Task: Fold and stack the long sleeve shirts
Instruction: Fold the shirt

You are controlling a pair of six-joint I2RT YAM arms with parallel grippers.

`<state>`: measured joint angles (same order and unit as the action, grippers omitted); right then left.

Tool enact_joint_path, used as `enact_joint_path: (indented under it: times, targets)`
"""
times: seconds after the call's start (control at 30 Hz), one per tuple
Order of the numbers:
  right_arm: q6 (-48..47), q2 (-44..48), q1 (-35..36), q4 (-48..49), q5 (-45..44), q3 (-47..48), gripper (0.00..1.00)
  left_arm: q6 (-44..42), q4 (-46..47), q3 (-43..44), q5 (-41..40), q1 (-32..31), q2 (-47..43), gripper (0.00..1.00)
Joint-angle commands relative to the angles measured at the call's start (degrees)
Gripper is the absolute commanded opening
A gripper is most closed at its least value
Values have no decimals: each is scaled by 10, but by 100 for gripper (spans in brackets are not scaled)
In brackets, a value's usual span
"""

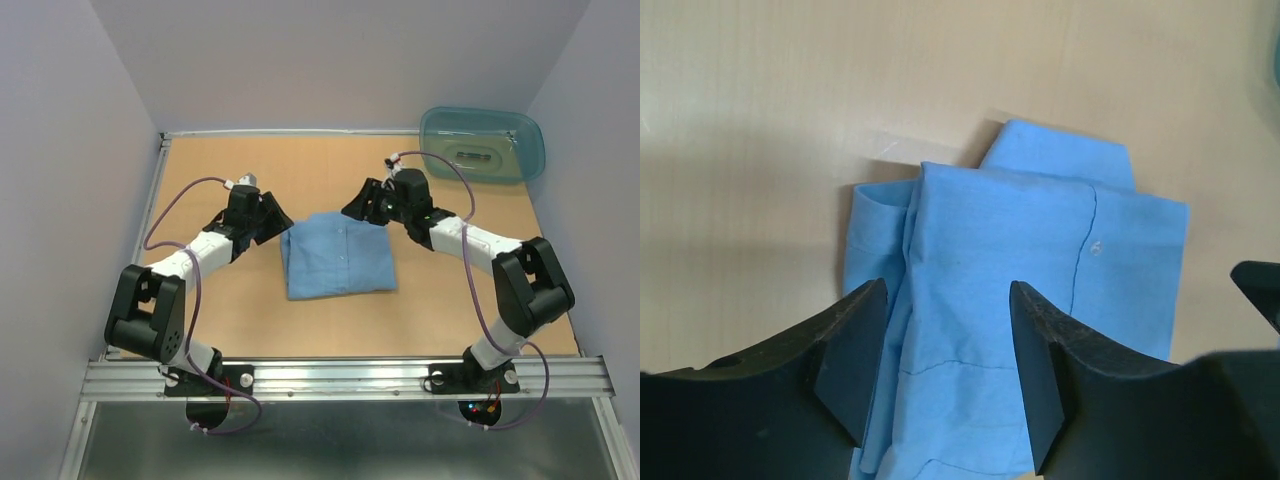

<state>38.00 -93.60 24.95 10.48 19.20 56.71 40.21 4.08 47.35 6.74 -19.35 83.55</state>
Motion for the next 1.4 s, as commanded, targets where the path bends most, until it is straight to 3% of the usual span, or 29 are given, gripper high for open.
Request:
enact_joint_path:
  times: [0.0,0.23,0.43,0.6,0.77,1.07,1.37]
  targets:
    - [-58,-17,52,-33,-58,47,57,-32,26,8,30,2,40,62]
    - [-90,-42,78,-56,-80,89,57,-43,7,36,32,2,96,56]
    - [-150,-108,120,-121,-114,191,57,-52,10,-4,23,20,31,61]
    - [-244,-170,142,-160,-95,291,58,-71,-2,-19,30,61,27,51]
    - [-374,-225,146,-191,-79,357,60,-114,-41,43,49,64,94,39]
    - [-470,-295,146,-238,-26,422,60,-144,-71,80,67,64,134,39]
    - [-504,-345,146,-273,16,481,61,-148,-68,81,81,63,173,39]
